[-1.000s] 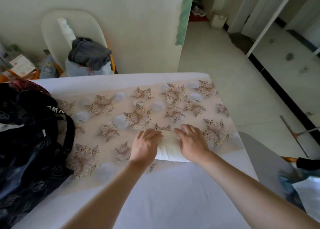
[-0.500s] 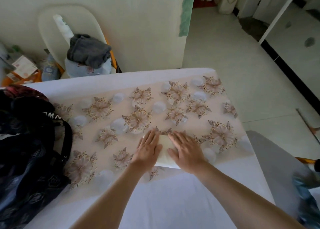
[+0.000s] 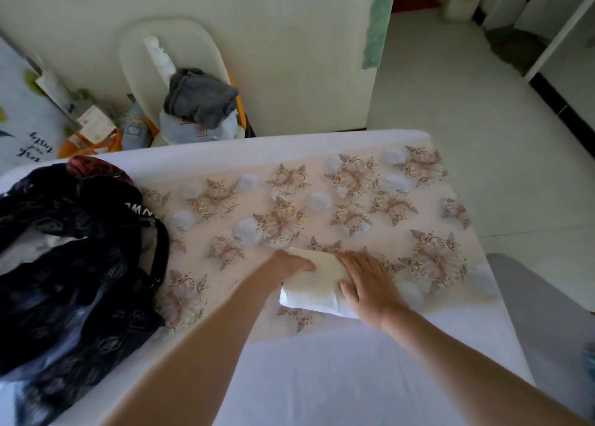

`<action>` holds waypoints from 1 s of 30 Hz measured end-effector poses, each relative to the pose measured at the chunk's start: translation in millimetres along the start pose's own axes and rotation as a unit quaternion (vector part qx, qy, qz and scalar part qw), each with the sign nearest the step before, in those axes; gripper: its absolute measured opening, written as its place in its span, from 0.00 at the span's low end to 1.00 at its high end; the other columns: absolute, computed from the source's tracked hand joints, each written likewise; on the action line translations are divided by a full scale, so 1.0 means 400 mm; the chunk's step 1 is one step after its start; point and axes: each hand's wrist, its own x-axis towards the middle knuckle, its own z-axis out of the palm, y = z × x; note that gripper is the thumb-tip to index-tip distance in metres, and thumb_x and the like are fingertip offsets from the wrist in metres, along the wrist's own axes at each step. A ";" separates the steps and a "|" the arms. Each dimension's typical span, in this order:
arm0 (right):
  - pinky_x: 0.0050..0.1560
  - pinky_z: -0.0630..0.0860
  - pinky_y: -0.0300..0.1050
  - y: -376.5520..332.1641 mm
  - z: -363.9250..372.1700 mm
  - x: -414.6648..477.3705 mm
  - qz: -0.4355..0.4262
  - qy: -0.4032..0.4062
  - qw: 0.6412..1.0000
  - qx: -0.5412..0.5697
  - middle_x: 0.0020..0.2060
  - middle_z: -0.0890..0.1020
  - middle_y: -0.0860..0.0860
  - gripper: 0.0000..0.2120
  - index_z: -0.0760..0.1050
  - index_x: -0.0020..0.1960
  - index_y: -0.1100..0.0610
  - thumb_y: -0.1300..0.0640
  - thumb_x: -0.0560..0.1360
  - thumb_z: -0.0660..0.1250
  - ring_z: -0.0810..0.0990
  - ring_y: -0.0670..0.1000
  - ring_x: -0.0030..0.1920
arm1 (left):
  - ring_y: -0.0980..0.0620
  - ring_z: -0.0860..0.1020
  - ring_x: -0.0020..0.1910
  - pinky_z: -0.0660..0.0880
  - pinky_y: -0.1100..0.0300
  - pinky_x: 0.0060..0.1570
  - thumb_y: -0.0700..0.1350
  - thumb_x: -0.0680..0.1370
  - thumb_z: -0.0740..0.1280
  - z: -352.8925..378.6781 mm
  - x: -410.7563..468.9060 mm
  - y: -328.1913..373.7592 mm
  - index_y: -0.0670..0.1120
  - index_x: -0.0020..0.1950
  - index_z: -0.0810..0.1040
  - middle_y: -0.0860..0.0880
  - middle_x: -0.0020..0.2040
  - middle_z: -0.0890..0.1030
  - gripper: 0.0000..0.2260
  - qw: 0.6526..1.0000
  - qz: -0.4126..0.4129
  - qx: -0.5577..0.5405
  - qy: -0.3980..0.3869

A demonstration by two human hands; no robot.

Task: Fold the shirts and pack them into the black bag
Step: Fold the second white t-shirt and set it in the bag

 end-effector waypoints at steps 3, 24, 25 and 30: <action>0.71 0.64 0.48 -0.027 -0.065 0.016 0.040 -0.069 0.994 0.078 0.72 0.65 0.48 0.30 0.62 0.71 0.51 0.46 0.72 0.64 0.64 0.51 0.72 | 0.44 0.80 0.54 0.78 0.51 0.55 0.45 0.66 0.78 -0.014 -0.031 -0.015 0.42 0.61 0.76 0.44 0.56 0.81 0.26 0.997 0.068 0.002 -0.043; 0.68 0.66 0.51 -0.430 0.096 -0.091 -0.125 -0.125 0.964 -0.198 0.59 0.77 0.50 0.27 0.72 0.58 0.54 0.46 0.62 0.72 0.73 0.55 0.65 | 0.48 0.68 0.65 0.71 0.53 0.61 0.57 0.66 0.76 -0.235 -0.239 -0.412 0.54 0.75 0.64 0.51 0.62 0.71 0.39 0.851 0.301 0.427 -0.051; 0.66 0.67 0.52 -0.428 0.100 -0.106 -0.119 -0.128 0.963 -0.204 0.58 0.77 0.49 0.30 0.70 0.60 0.53 0.44 0.61 0.72 0.75 0.55 0.63 | 0.47 0.64 0.69 0.70 0.52 0.63 0.58 0.66 0.76 -0.224 -0.241 -0.415 0.52 0.73 0.67 0.50 0.66 0.67 0.38 0.835 0.309 0.453 -0.036; 0.70 0.67 0.50 -0.420 0.093 -0.147 -0.097 -0.154 0.963 -0.200 0.71 0.69 0.49 0.46 0.59 0.74 0.52 0.37 0.61 0.69 0.66 0.53 0.71 | 0.44 0.52 0.78 0.61 0.50 0.73 0.54 0.66 0.77 -0.143 -0.238 -0.445 0.43 0.73 0.60 0.48 0.78 0.50 0.42 0.803 0.347 0.485 -0.009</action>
